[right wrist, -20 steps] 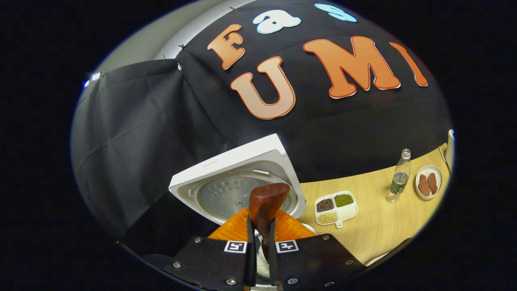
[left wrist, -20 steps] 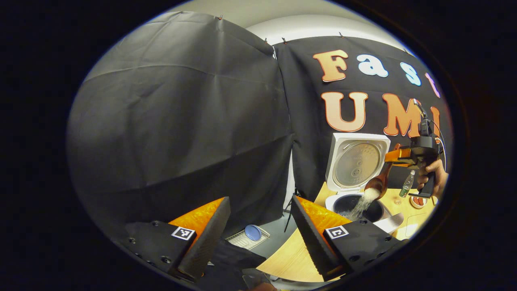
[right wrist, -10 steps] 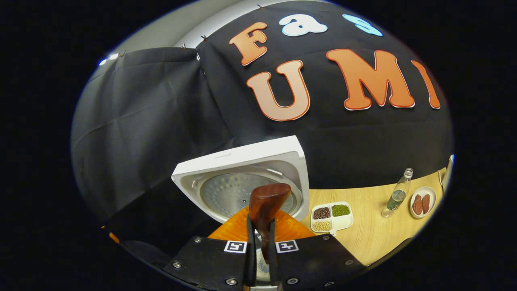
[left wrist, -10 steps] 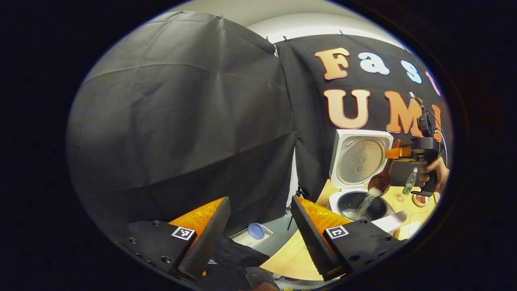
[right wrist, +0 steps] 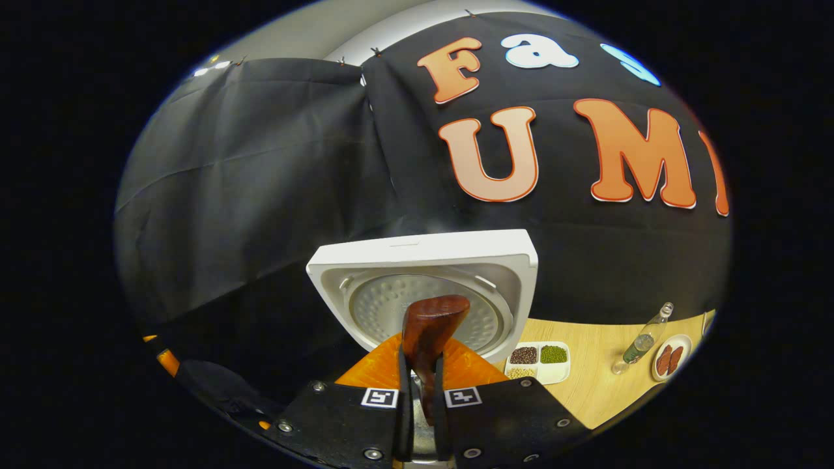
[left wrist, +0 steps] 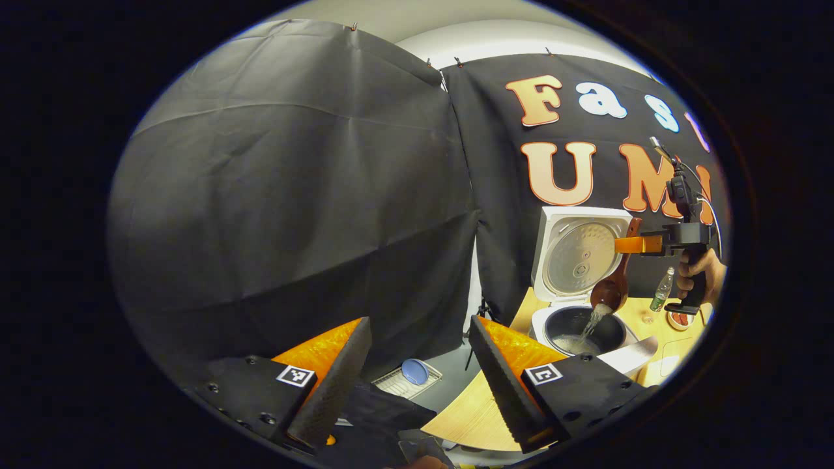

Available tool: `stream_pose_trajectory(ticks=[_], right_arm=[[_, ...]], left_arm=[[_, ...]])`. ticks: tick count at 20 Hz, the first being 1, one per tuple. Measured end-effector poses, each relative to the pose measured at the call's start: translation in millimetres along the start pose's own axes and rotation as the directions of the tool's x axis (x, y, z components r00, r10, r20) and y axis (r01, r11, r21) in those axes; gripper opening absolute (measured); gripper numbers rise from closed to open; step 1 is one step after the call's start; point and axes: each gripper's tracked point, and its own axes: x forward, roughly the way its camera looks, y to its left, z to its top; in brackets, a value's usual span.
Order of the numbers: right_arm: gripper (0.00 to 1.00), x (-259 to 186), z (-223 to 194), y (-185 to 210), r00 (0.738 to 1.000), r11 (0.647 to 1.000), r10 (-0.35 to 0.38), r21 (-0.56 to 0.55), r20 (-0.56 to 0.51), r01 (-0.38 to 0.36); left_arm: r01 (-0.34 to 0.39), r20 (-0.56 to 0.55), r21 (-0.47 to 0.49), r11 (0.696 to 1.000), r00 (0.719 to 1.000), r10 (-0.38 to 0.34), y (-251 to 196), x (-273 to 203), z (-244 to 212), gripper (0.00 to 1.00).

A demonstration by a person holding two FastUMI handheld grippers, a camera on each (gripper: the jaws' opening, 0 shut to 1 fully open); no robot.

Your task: Close the left gripper, press the button to open the rice cooker; take a wooden spoon from the chopstick holder with the right hand, scoop a spoonful of rice and pour it into the rice cooker, then put the wooden spoon back into the chopstick holder.

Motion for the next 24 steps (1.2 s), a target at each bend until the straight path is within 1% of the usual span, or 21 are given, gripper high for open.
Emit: stream_pose_trajectory(ticks=[3,7,12,15,16,17,18,21,22,24], right_arm=[[0.12,0,2,13,1.000,0.995,0.031,-0.092,0.001,-0.031],[0.11,1,1,32,0.998,0.976,0.067,-0.207,-0.003,-0.067],[0.12,1,0,46,0.994,0.944,0.104,-0.314,-0.012,-0.103],[0.12,-4,4,55,0.991,0.933,0.137,-0.336,-0.002,-0.129],[0.12,-5,5,53,0.990,0.936,0.141,-0.325,-0.001,-0.133],[0.12,-8,5,50,0.990,0.943,0.142,-0.302,-0.005,-0.137],[0.12,-11,5,46,0.990,0.953,0.144,-0.267,-0.006,-0.140],[0.12,-20,12,29,0.990,0.983,0.140,-0.123,0.016,-0.137],[0.12,-23,16,19,0.991,0.989,0.133,-0.068,0.022,-0.131],[0.12,-35,21,-1,0.991,0.991,0.130,0.033,0.037,-0.131]], left_arm=[[-0.001,0.001,0.000,1.000,1.000,0.001,0,0,-1,1.00],[-0.005,0.000,-0.001,1.000,1.000,0.005,2,-1,-2,0.99],[-0.015,-0.001,-0.004,1.000,1.000,0.015,5,-3,-1,0.99],[-0.019,-0.003,-0.003,1.000,1.000,0.019,5,-2,-3,0.99],[-0.017,-0.003,-0.003,1.000,1.000,0.017,3,-3,-3,1.00],[-0.015,-0.002,-0.003,1.000,1.000,0.015,3,-4,-2,0.99],[-0.011,-0.001,-0.003,1.000,1.000,0.011,1,-4,-1,1.00],[-0.007,0.015,0.010,1.000,1.000,0.007,-7,-7,1,0.99],[-0.013,0.019,0.018,1.000,1.000,0.012,-11,-10,2,1.00],[-0.014,0.046,0.007,1.000,0.999,0.014,-25,-24,11,0.99]])
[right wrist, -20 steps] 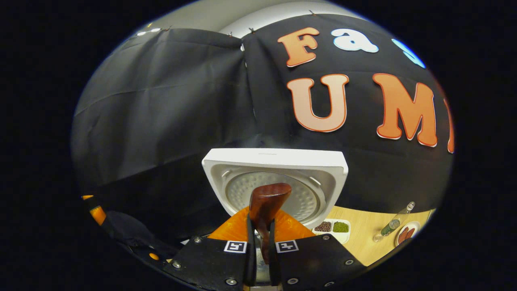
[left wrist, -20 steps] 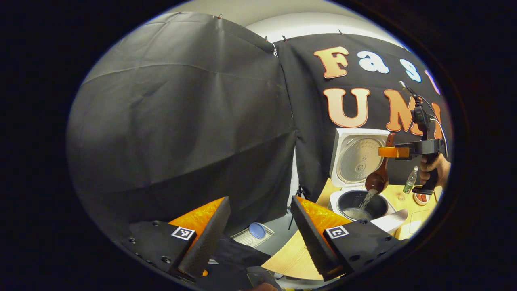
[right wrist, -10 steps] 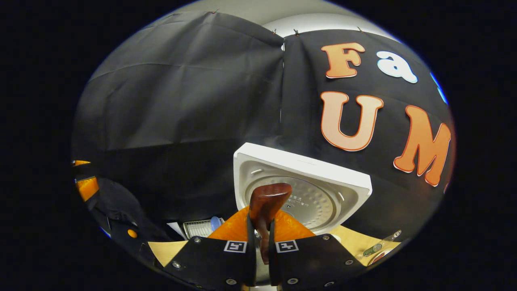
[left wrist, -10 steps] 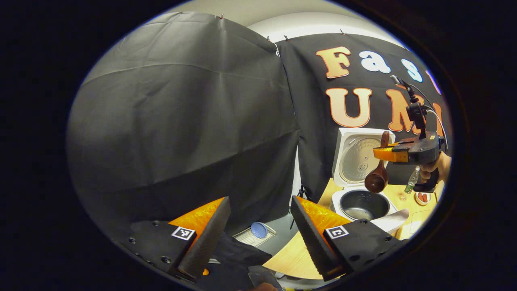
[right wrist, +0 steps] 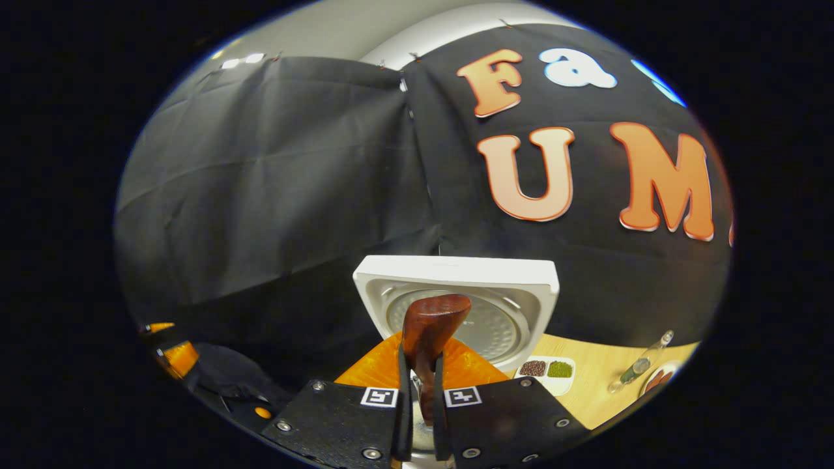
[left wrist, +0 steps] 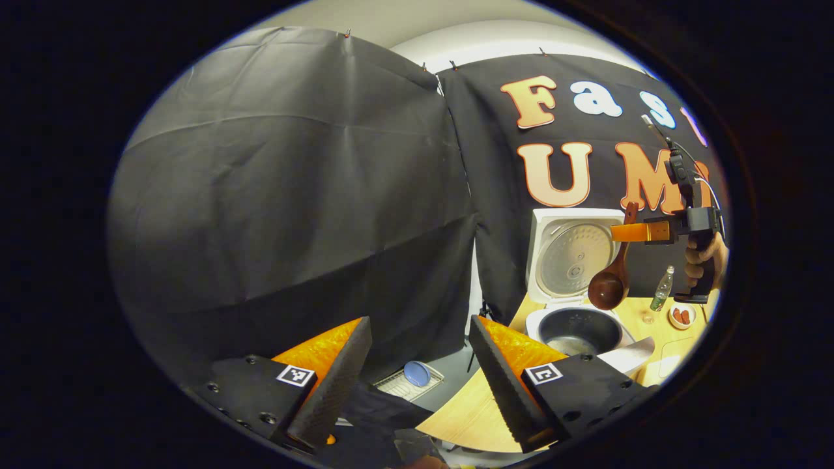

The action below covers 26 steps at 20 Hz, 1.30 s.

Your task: Close the left gripper, press the button to open the rice cooker; take a wooden spoon from the chopstick holder with the right hand, scoop a spoonful of rice and pour it into the rice cooker, then put the wooden spoon back into the chopstick holder.

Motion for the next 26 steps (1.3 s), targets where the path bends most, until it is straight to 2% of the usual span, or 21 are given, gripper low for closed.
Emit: stream_pose_trajectory(ticks=[3,7,10,13,18,26], right_arm=[[0.12,-34,13,-36,0.999,0.995,-0.026,0.093,0.038,0.023],[0.12,-97,14,-97,0.994,0.974,-0.090,0.215,0.063,0.075],[0.12,-154,1,-155,0.981,0.951,-0.183,0.263,0.057,0.162],[0.12,-210,-14,-208,0.958,0.917,-0.284,0.305,0.049,0.256],[0.12,-289,-43,-273,0.909,0.844,-0.415,0.384,0.026,0.375],[0.12,-389,-79,-347,0.840,0.731,-0.541,0.475,-0.032,0.489]], left_arm=[[0.002,-0.016,-0.043,0.999,1.000,-0.002,-32,-12,1,0.99],[0.054,-0.017,-0.078,0.995,0.998,-0.055,-93,-27,9,0.99],[0.079,-0.018,-0.064,0.995,0.997,-0.081,-135,-41,16,0.99],[0.101,0.016,0.003,0.995,0.995,-0.102,-173,-53,29,0.99],[0.176,0.009,0.015,0.984,0.984,-0.176,-228,-69,33,0.99],[0.227,-0.011,0.028,0.974,0.974,-0.226,-271,-90,34,1.00]])
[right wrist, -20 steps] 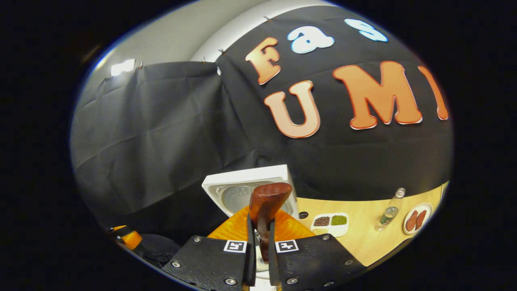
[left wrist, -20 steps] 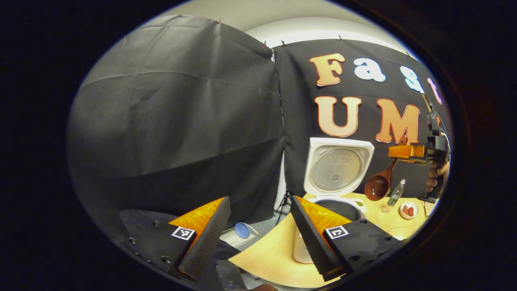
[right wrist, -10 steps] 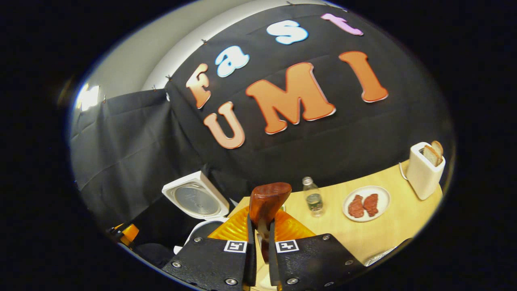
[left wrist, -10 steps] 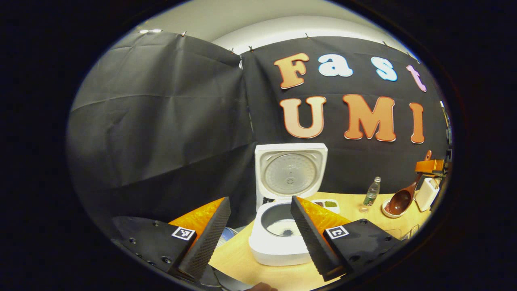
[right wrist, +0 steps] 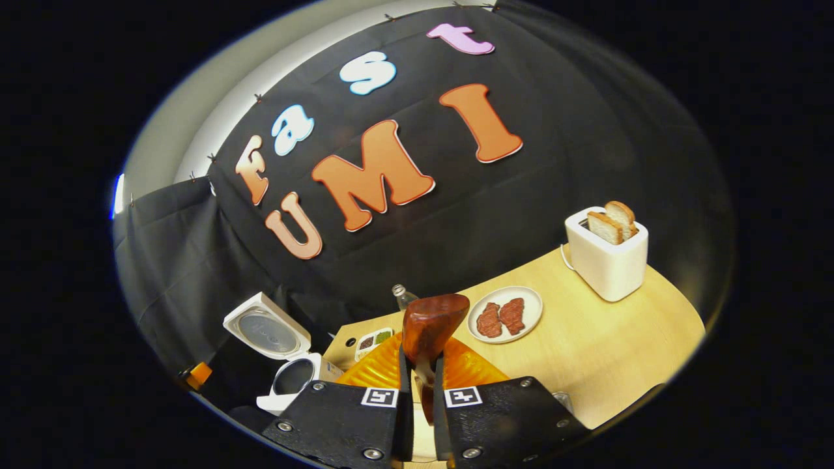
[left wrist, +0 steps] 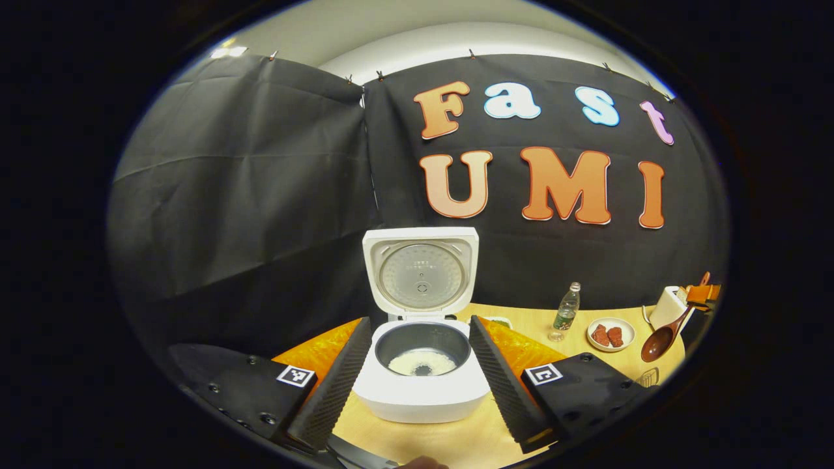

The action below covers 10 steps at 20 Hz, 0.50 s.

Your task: Close the left gripper, press the button to open the rice cooker; take a wooden spoon from the chopstick holder with the right hand, scoop a spoonful of rice and pour it into the rice cooker, then put the wooden spoon back into the chopstick holder.

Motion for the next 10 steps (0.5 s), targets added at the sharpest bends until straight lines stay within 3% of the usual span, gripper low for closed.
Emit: stream_pose_trajectory(ticks=[10], right_arm=[[0.12,-23,-32,-101,0.990,0.991,-0.133,0.027,-0.053,0.135]], left_arm=[[-0.004,0.008,-0.010,1.000,1.000,0.004,-17,-2,25,0.99]])
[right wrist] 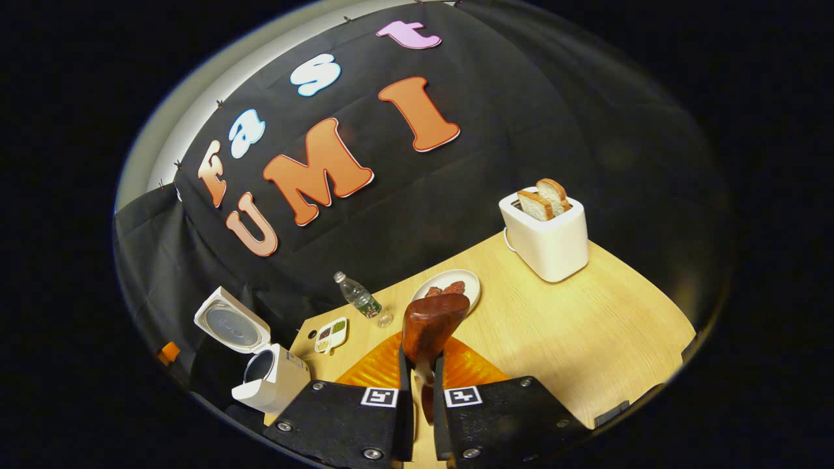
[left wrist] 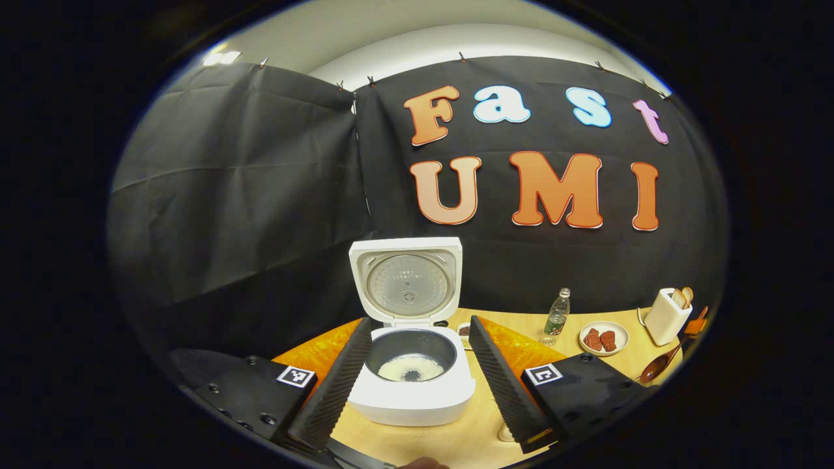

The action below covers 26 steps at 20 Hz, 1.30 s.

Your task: Close the left gripper, press the button to open the rice cooker; take a wooden spoon from the chopstick holder with the right hand, scoop a spoonful of rice and pour it into the rice cooker, then put the wooden spoon back into the chopstick holder.

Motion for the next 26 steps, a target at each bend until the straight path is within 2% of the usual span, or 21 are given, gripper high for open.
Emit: stream_pose_trajectory(ticks=[3,6,10,12,14,15,16,18,19,20,22,23,24,26], right_arm=[[0.12,9,-17,-29,0.999,0.999,-0.044,-0.014,-0.022,0.044],[0.12,19,-37,-41,0.997,0.998,-0.049,0.038,-0.062,0.052],[0.13,28,-61,-50,0.993,0.996,-0.067,0.057,-0.094,0.073],[0.15,28,-71,-52,0.991,0.995,-0.080,0.047,-0.109,0.085],[0.18,27,-83,-59,0.980,0.991,-0.113,0.053,-0.165,0.123],[0.15,27,-83,-57,0.979,0.989,-0.118,0.073,-0.168,0.132],[0.21,24,-80,-57,0.976,0.987,-0.128,0.079,-0.174,0.143],[0.23,18,-74,-59,0.973,0.983,-0.164,0.060,-0.162,0.175],[0.28,14,-69,-58,0.971,0.980,-0.185,0.049,-0.149,0.195],[0.21,7,-65,-57,0.968,0.976,-0.208,0.042,-0.143,0.216],[0.58,-5,-56,-51,0.962,0.968,-0.242,0.032,-0.126,0.248],[0.61,-11,-51,-48,0.959,0.964,-0.263,0.018,-0.105,0.266],[0.76,-17,-49,-44,0.954,0.958,-0.286,0.001,-0.090,0.287],[0.84,-34,-39,-32,0.947,0.948,-0.317,-0.016,-0.043,0.317]], left_arm=[[-0.032,0.002,-0.002,0.999,0.999,0.032,7,7,12,0.99],[0.014,-0.022,-0.033,0.999,1.000,-0.014,9,27,26,1.00],[-0.033,-0.021,-0.075,0.997,0.999,0.032,52,65,62,0.99],[-0.028,-0.005,-0.071,0.997,1.000,0.027,60,82,79,0.99],[-0.013,0.001,-0.088,0.996,1.000,0.013,66,105,91,0.99],[-0.005,-0.001,-0.104,0.995,1.000,0.005,68,119,97,0.98],[0.010,-0.002,-0.116,0.993,1.000,-0.010,67,130,104,0.98],[0.044,0.008,-0.108,0.993,0.999,-0.044,65,154,118,0.99],[0.057,-0.002,-0.110,0.992,0.998,-0.057,64,171,122,0.98],[0.085,-0.035,-0.126,0.988,0.995,-0.090,61,187,123,0.98],[0.106,-0.074,-0.145,0.984,0.990,-0.118,64,218,125,0.98],[0.109,-0.092,-0.140,0.984,0.988,-0.123,67,238,123,0.98],[0.108,-0.112,-0.126,0.986,0.986,-0.123,69,255,122,0.98],[0.084,-0.150,-0.071,0.994,0.984,-0.094,75,287,113,0.98]])
